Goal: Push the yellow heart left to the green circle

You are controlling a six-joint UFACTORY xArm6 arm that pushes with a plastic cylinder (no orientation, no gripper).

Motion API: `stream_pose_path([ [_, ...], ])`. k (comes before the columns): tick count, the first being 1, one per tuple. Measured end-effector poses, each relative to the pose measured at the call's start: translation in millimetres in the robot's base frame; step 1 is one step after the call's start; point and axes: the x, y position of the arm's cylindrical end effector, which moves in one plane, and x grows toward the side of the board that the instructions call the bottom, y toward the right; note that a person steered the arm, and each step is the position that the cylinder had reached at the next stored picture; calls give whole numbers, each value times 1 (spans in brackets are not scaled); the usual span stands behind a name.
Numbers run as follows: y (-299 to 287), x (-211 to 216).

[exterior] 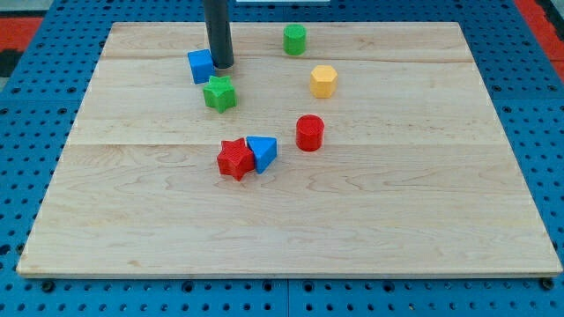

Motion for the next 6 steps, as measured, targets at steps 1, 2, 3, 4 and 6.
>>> stream_pose_path([
  [1, -47, -5],
  [2, -70, -11],
  [3, -38, -23],
  [4, 8, -33],
  [6, 53, -49],
])
